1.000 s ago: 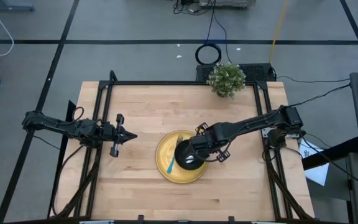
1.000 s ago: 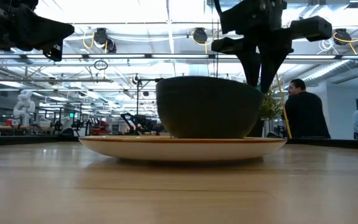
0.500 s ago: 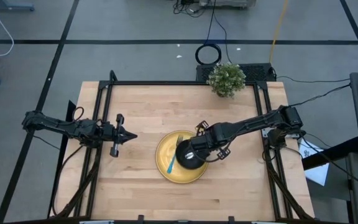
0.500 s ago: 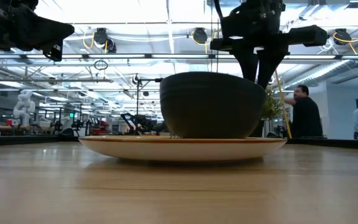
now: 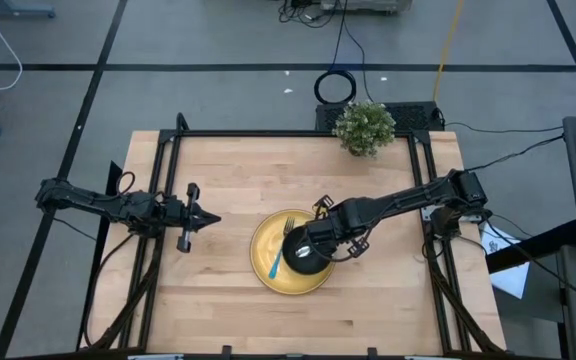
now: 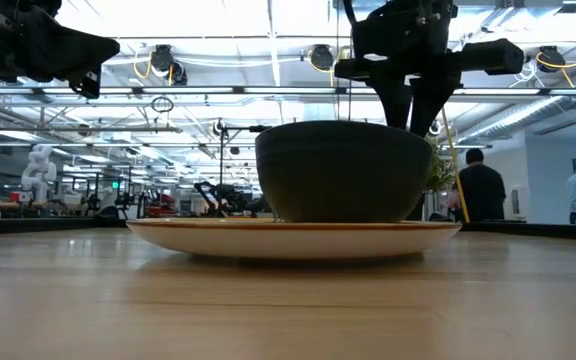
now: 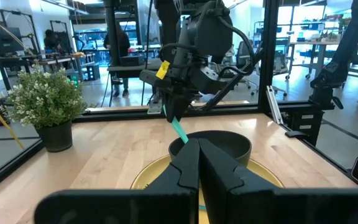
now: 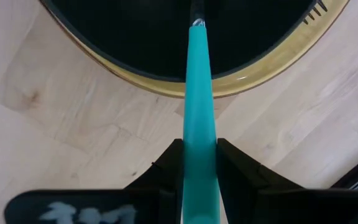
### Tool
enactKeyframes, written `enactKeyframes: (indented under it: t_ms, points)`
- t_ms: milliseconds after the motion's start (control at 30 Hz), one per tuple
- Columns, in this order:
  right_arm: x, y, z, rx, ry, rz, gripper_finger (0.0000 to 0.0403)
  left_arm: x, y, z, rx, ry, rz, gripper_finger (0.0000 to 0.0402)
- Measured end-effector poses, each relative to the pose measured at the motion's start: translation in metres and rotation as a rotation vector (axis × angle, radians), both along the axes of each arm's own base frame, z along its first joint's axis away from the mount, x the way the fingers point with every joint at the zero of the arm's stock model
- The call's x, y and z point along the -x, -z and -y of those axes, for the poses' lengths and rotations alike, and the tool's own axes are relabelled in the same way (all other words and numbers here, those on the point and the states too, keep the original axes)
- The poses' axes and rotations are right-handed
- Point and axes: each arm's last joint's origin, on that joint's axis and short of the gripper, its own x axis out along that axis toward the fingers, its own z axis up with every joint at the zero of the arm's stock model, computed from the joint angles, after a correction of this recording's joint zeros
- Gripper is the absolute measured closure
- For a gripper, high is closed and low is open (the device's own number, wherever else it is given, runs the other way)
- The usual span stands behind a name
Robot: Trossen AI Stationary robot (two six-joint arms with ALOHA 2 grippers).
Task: Set table place
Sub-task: Put the blue spoon into the black bowl
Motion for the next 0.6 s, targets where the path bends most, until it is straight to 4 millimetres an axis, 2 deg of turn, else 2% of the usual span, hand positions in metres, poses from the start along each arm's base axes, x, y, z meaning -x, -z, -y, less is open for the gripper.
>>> enactKeyframes:
  t_ms: [600]
  points:
    - [-0.002, 0.0, -0.0024, -0.006, -0.016, 0.022, 0.0344, 0.0, 0.0, 0.0, 0.0, 0.0, 0.0, 0.0394]
